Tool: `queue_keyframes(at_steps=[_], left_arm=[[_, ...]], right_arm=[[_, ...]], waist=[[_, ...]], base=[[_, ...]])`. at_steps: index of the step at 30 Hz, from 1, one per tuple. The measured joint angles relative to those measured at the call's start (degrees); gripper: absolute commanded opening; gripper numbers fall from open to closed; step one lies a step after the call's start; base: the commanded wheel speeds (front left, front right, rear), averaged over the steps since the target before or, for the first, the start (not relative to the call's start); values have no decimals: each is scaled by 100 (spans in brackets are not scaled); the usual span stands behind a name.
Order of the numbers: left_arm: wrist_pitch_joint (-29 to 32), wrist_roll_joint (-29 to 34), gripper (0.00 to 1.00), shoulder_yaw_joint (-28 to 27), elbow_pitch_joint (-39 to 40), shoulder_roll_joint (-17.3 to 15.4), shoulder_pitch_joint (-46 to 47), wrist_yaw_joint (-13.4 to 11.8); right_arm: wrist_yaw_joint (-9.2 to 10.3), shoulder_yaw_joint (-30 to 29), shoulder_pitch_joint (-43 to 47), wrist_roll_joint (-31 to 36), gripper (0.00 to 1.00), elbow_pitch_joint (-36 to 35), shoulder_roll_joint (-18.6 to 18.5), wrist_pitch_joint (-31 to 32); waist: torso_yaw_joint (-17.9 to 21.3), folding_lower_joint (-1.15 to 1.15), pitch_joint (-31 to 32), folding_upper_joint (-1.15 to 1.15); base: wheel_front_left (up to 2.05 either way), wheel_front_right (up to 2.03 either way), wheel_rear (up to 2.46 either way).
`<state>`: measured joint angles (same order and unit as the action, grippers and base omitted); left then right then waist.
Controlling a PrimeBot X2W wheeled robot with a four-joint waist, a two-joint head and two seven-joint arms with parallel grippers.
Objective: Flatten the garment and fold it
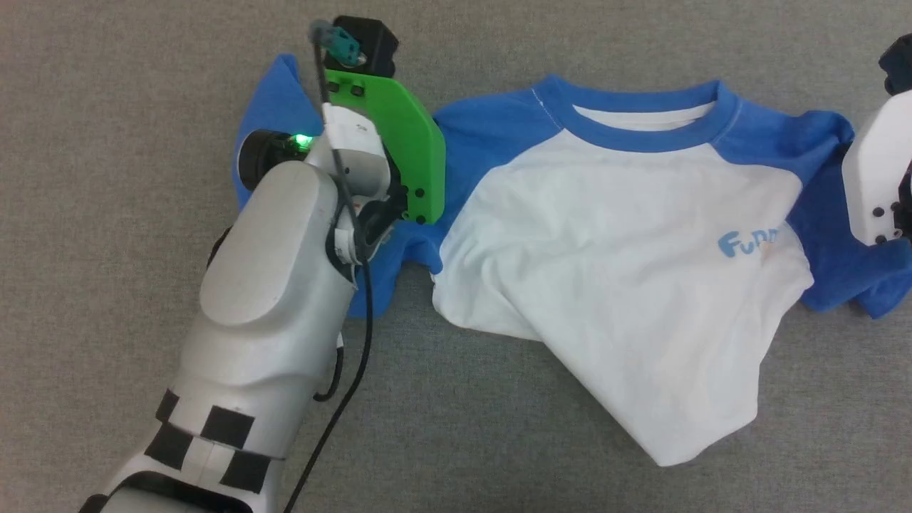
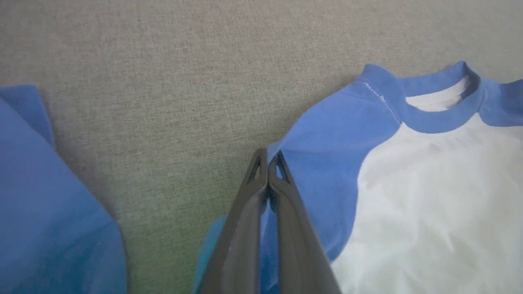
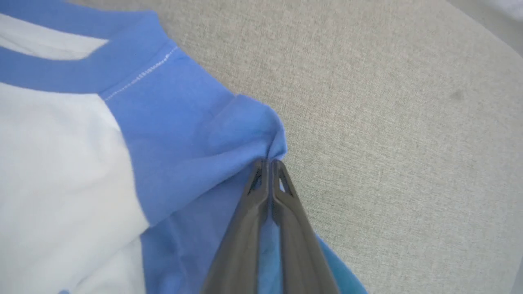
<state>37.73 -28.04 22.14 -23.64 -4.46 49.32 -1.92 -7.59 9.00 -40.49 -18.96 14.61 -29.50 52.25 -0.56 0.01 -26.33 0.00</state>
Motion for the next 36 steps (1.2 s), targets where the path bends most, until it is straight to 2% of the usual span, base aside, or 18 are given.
queue_keyframes(at_steps=[8,12,18,27,32,36], left_arm=[[-814,-400,0,-543,33,-8,37,-21],[-1308,-196,0,-714,8,-212,486,-138],[-1615,90,0,-865,-220,-512,1480,-288],[-2292,731,0,-815,-787,-833,3092,-500],[-3142,972,0,-806,-1003,-892,3947,-565],[-3925,1074,0,-862,-1207,-910,4385,-568]], right_arm=[[0,-170,-235,-398,0,-179,182,-347],[1,-369,-683,-699,0,-158,524,-515],[1,-641,-1736,-559,0,266,969,-845],[1,-1196,-3725,171,0,1324,1808,-1815],[1,-1456,-4680,502,0,1709,2132,-2652],[1,-1514,-5165,714,0,2105,2232,-3203]], waist=[[56,0,499,0],[81,0,804,0],[144,-1,1034,0],[231,-1,654,0],[292,-1,357,0],[343,-1,110,0]], base=[[0,0,0],[0,0,0],[0,0,0],[0,0,0],[0,0,0],[0,0,0]])
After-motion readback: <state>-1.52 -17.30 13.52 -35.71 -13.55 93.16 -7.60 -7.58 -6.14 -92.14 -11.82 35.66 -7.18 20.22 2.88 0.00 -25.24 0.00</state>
